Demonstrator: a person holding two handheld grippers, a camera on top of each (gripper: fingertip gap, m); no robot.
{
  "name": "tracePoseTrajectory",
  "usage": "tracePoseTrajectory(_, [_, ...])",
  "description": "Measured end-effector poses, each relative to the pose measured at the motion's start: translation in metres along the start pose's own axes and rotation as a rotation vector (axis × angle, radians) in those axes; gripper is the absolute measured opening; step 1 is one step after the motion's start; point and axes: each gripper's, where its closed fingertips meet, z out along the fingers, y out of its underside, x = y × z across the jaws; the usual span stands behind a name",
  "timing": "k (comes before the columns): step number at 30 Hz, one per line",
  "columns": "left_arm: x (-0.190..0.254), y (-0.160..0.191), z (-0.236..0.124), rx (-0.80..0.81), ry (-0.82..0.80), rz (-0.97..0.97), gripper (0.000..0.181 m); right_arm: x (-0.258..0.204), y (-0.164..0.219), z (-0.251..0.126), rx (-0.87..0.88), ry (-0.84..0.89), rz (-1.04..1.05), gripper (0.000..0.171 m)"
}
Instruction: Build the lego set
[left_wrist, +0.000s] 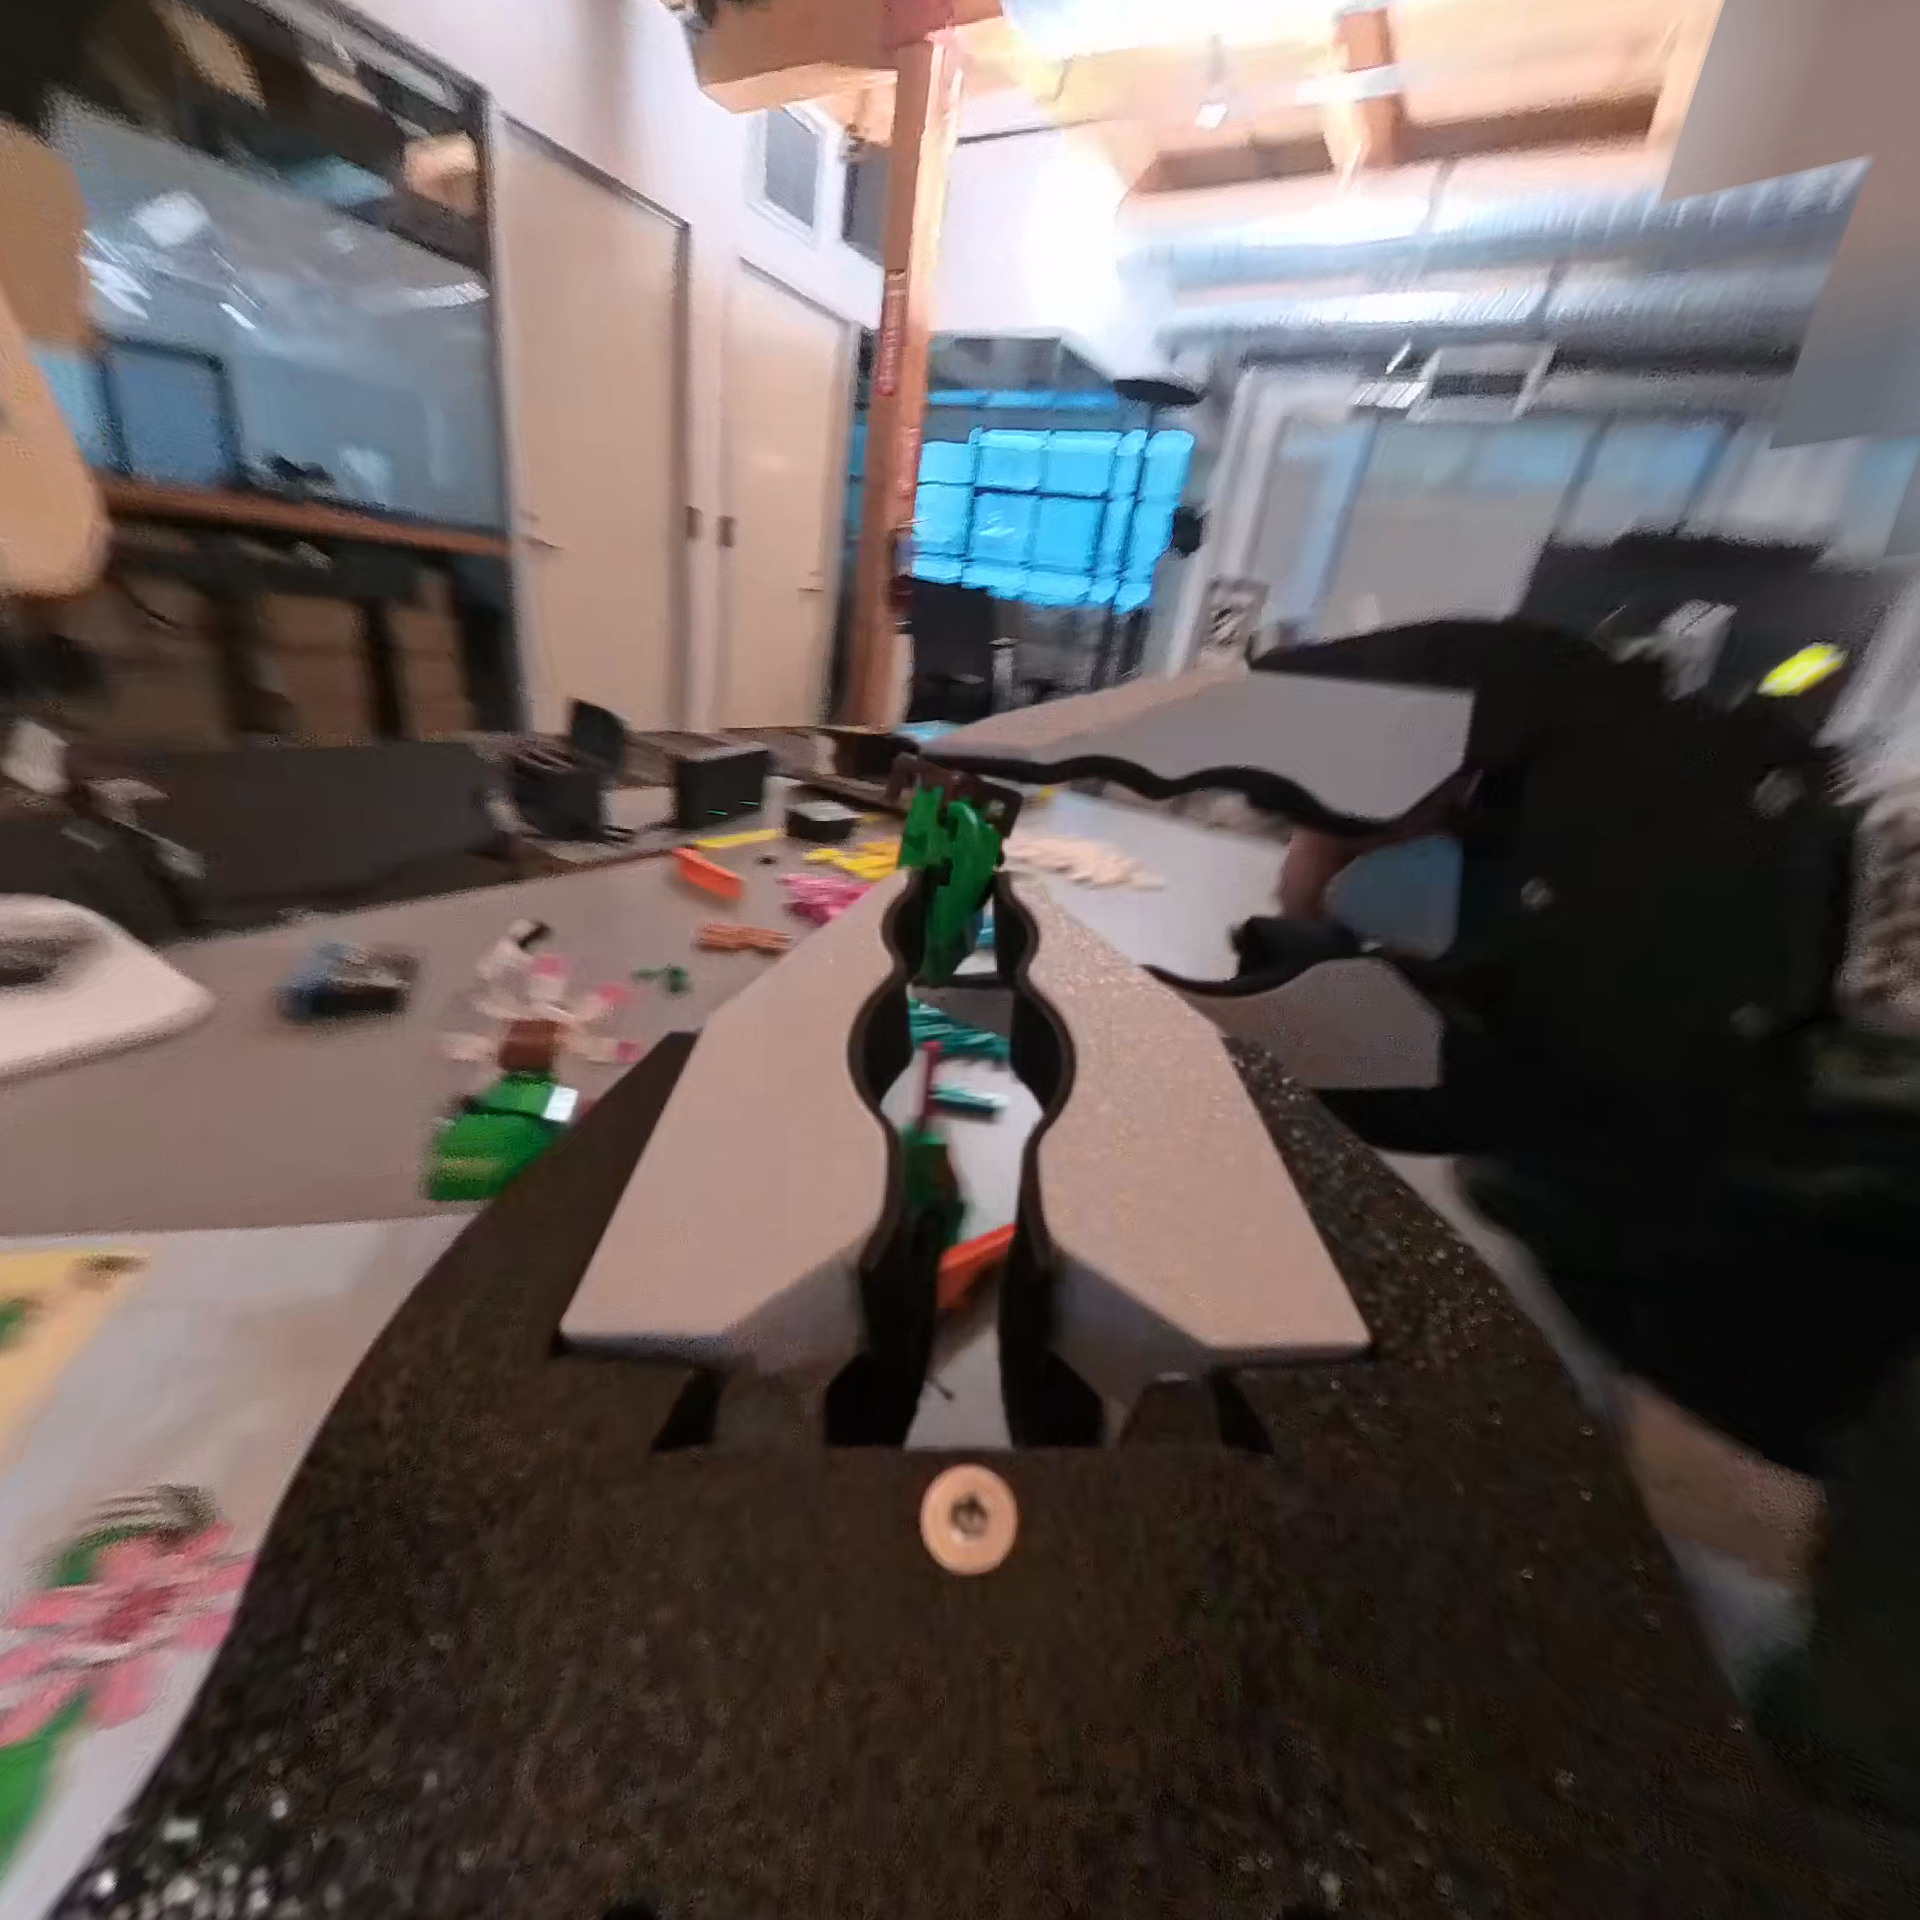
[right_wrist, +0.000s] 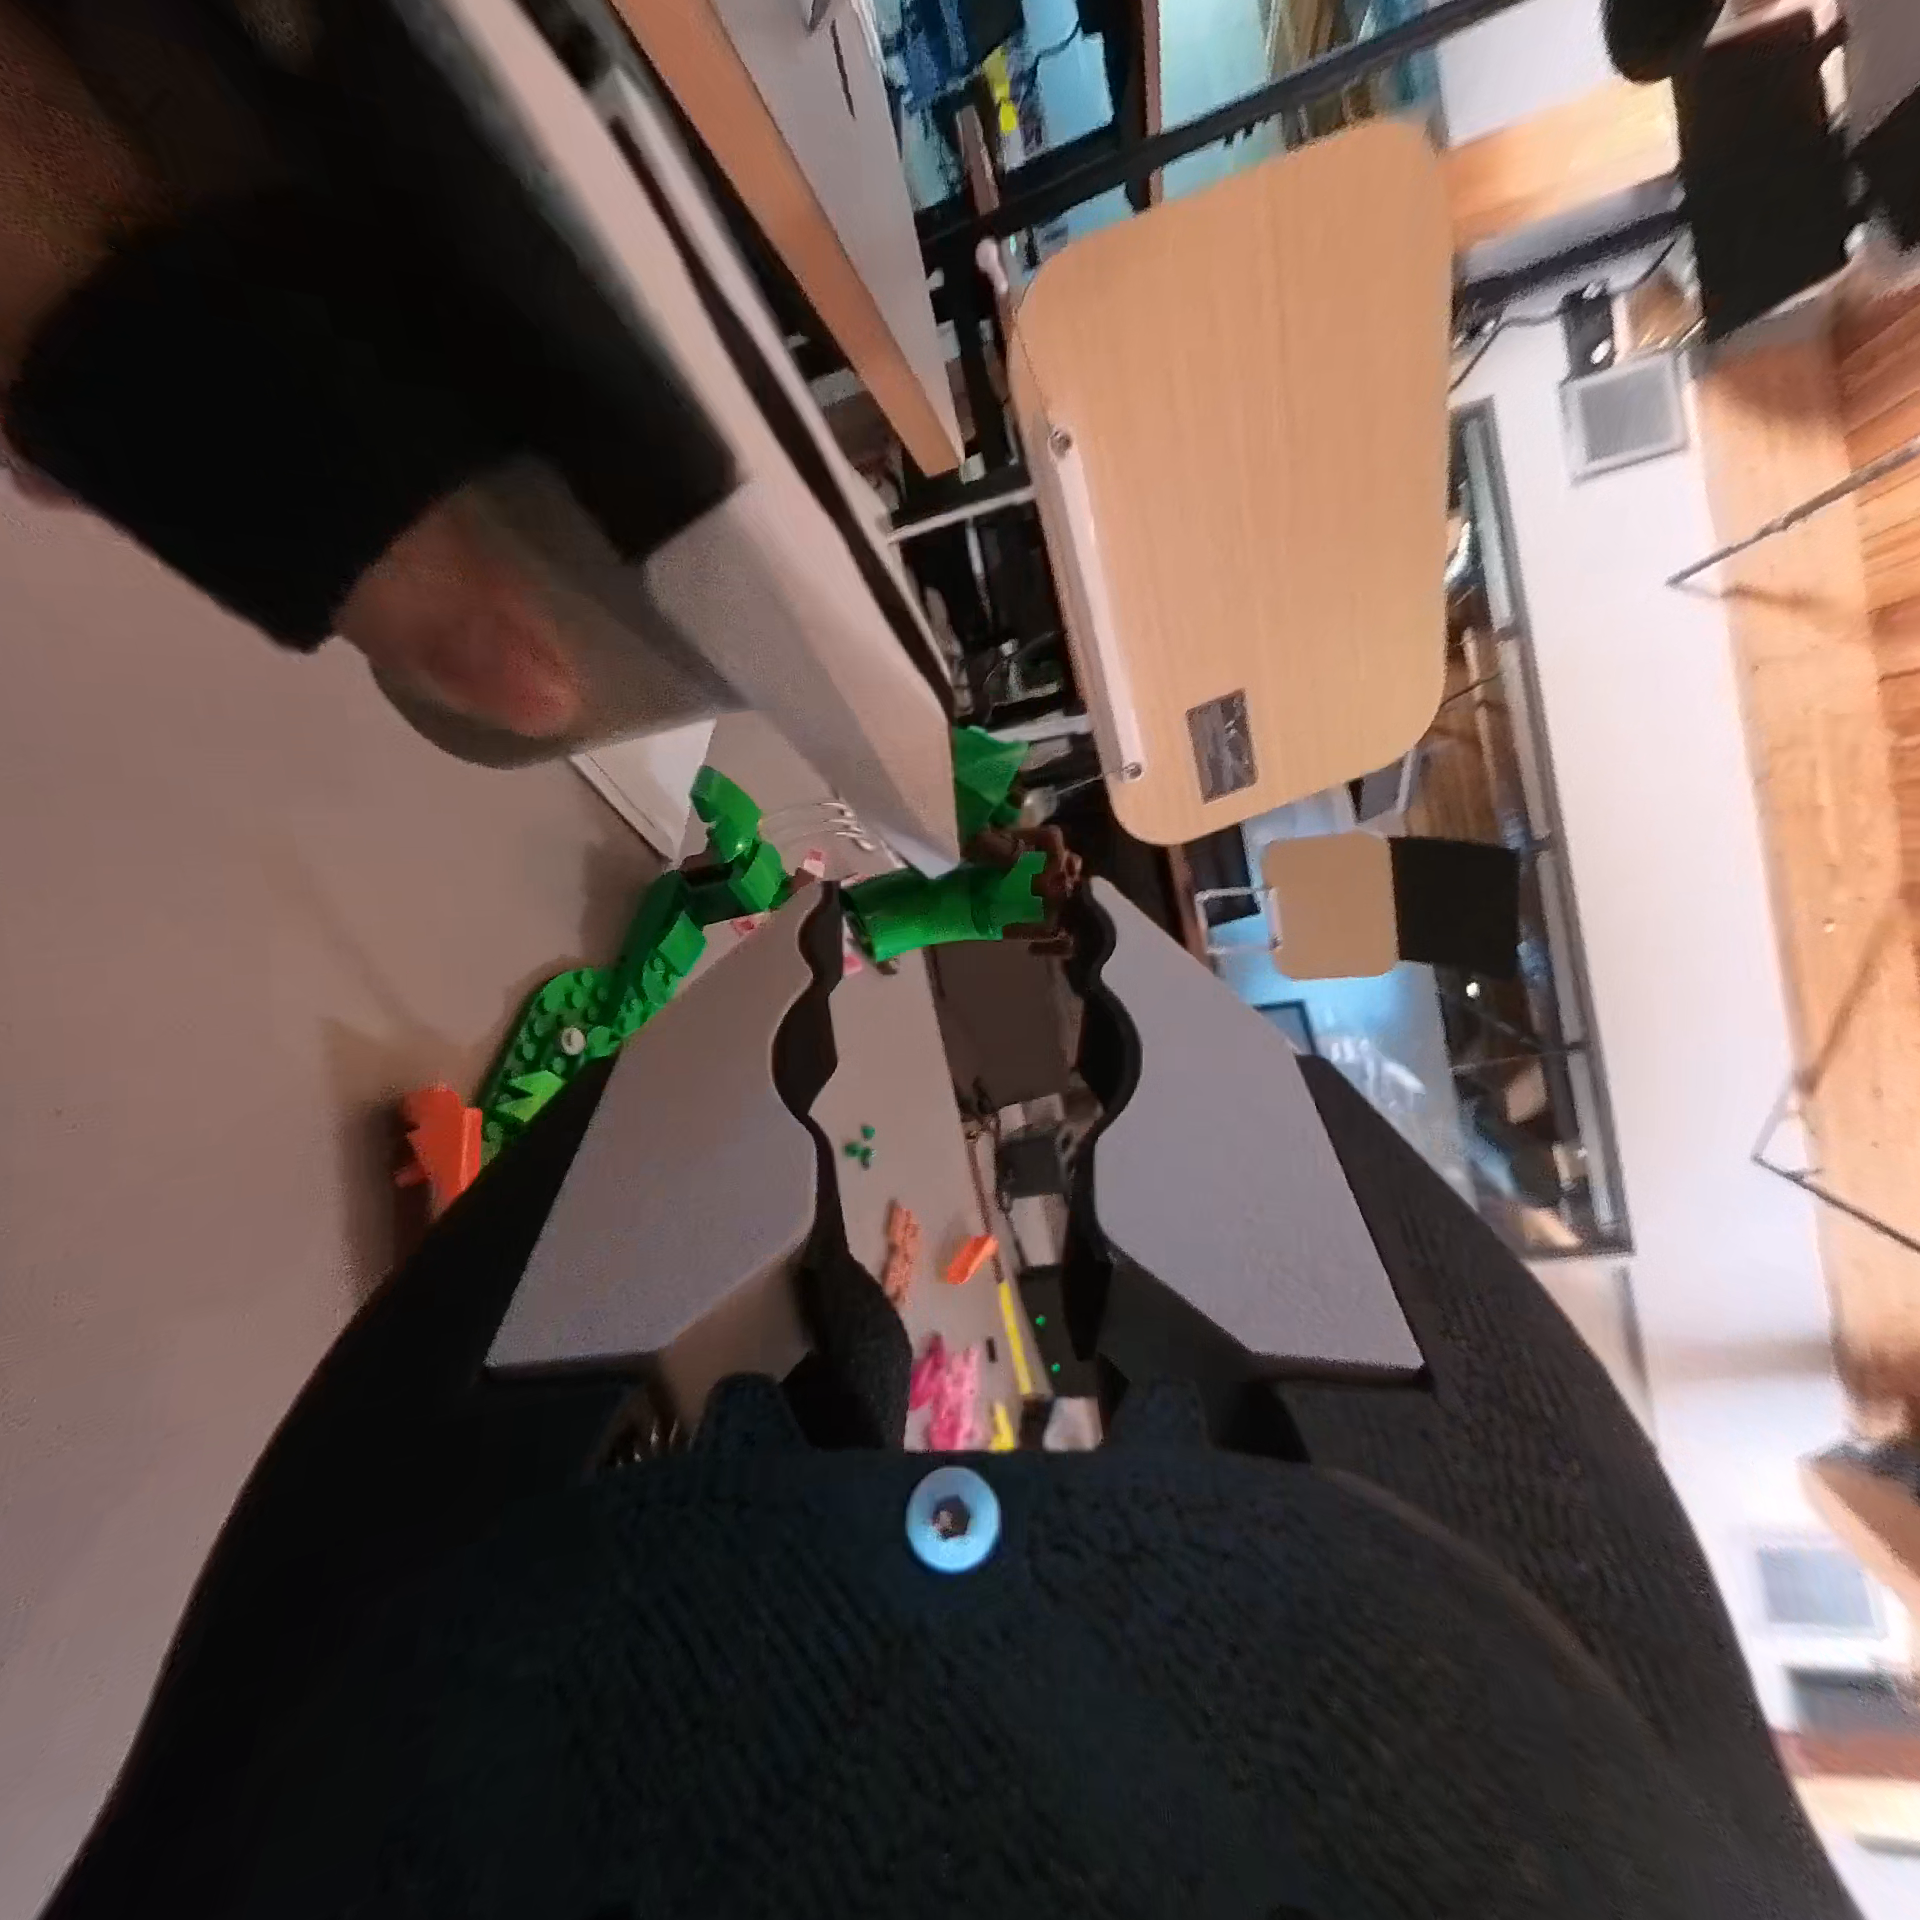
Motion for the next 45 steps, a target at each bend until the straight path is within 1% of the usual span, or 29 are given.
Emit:
tracePoseTrajectory(1, [-0.002,0.0,0.0,-0.016,-0.046,0.105,0.01,-0.001,0.0,0.001,-0.012,-0.016,0.025,0.043])
tracePoseTrajectory(5, [-0.01,-0.004,-0.004,-0.06,-0.191,0.446,0.01,-0.006,-0.003,0.001,-0.039,-0.086,0.151,0.043])
tracePoseTrajectory(8, [-0.012,-0.002,-0.005,-0.084,-0.228,0.566,0.01,-0.009,-0.004,0.001,-0.056,-0.126,0.234,0.044])
tracePoseTrajectory(11, [-0.013,0.0,-0.006,-0.099,-0.244,0.624,0.01,-0.011,-0.001,0.001,-0.077,-0.141,0.277,0.044])
tracePoseTrajectory(22, [-0.017,0.012,-0.013,-0.105,-0.278,0.7,0.01,-0.031,0.002,0.003,-0.074,-0.21,0.337,0.044])
tracePoseTrajectory(41, [-0.02,0.016,-0.013,-0.109,-0.254,0.634,0.01,-0.031,-0.001,0.005,-0.036,-0.214,0.362,0.043])
tracePoseTrajectory(45, [-0.021,0.017,-0.013,-0.114,-0.252,0.617,0.01,-0.034,-0.001,0.005,-0.03,-0.242,0.413,0.043])
